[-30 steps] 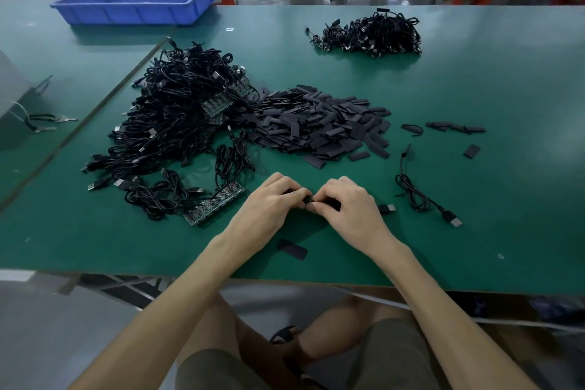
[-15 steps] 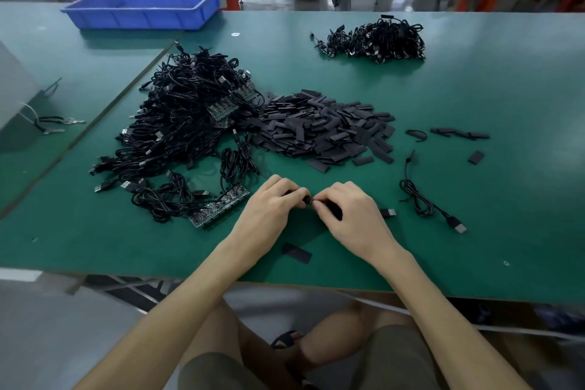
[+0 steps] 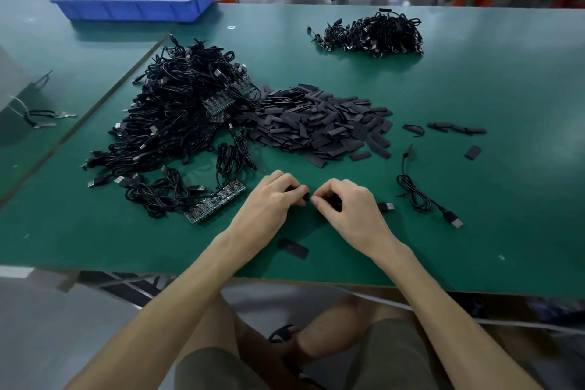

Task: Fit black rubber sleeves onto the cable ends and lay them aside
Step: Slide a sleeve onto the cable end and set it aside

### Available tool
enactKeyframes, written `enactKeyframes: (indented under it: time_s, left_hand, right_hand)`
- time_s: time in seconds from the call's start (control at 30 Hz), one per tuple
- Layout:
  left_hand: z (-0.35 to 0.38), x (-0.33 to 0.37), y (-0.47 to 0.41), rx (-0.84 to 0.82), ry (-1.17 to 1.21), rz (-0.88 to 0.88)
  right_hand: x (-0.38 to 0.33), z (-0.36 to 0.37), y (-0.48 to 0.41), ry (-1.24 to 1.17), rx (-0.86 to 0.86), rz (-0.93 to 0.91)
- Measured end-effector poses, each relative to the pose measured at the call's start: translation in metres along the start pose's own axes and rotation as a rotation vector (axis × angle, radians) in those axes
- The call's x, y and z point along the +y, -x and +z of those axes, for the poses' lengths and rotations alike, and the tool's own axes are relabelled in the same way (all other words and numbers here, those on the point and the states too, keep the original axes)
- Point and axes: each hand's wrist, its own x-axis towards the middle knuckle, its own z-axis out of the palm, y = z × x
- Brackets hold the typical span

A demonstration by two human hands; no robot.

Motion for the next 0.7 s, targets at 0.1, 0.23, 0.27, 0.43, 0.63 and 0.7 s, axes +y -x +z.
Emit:
enactKeyframes:
  time_s: [0.1,0.23,0.27,0.43,0.63,0.7]
  left_hand:
    - [-0.0009,0.0005,-0.0002,0.013,-0.005,0.025]
    - [-0.0016,0.0001,0.0019,0.034,-0.004,0.036]
    - [-0.0017,0.0006,0.0023,0.036,-0.006,0.037]
    - [-0.0003,0.0019,0.0015,0.038,-0.031,0.024]
    - [-0.0004,-0.0002,0.0026,0.041,-0.04,-0.009]
    - [0.0004,-0.0012,0.0028,0.042,-0.035,-0.018]
  right_hand:
    - [0.0012,0.0012,-0.0003,-0.014,-0.008,0.005]
    - [0.0008,0.0004,-0.0006,-0.028,-0.009,0.002]
    - [0.0006,0.0001,-0.0006,-0.032,-0.009,0.001]
    - [0.0001,-0.0004,-0.0005,-0.025,-0.013,-0.012]
    - [-0.0026,-0.0004,-0.0006,0.017,-0.013,-0.042]
    - [-0.0047,-0.0001,0.0008,0.048,0.005,-0.082]
